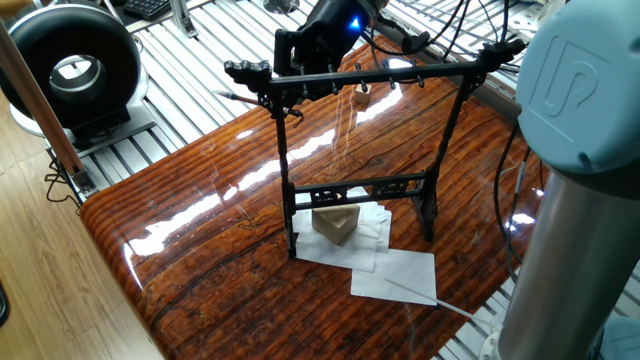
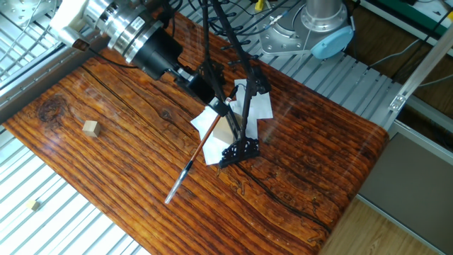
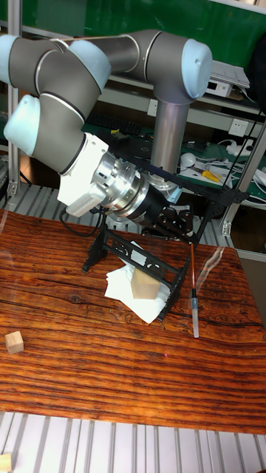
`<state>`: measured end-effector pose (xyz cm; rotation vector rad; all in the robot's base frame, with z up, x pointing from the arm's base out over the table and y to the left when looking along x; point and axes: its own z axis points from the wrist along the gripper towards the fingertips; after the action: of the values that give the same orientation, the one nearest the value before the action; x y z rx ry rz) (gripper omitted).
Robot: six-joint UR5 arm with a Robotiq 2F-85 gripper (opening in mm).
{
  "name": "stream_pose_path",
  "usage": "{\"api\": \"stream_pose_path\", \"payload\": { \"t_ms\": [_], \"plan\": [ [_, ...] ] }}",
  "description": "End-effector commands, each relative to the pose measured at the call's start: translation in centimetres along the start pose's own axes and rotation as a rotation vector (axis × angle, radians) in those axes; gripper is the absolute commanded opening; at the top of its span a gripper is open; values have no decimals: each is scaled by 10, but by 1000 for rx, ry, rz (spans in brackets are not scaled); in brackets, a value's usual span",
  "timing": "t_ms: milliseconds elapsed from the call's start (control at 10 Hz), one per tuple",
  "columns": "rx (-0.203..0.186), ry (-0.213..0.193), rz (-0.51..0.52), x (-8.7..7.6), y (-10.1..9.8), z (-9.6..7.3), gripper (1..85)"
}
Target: Place the brush on the pen rack
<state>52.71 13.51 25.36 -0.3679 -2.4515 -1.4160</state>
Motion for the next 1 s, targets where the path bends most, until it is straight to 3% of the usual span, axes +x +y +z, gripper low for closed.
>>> {"api": "stream_pose_path", "payload": {
  "t_ms": [0, 400, 900],
  "plan": [
    [-12, -11, -39, -2, 4, -2, 10],
    [-32, -24, -43, -5, 9, -2, 10],
    [-25, -23, -50, -11, 11, 0, 10]
  ]
}}
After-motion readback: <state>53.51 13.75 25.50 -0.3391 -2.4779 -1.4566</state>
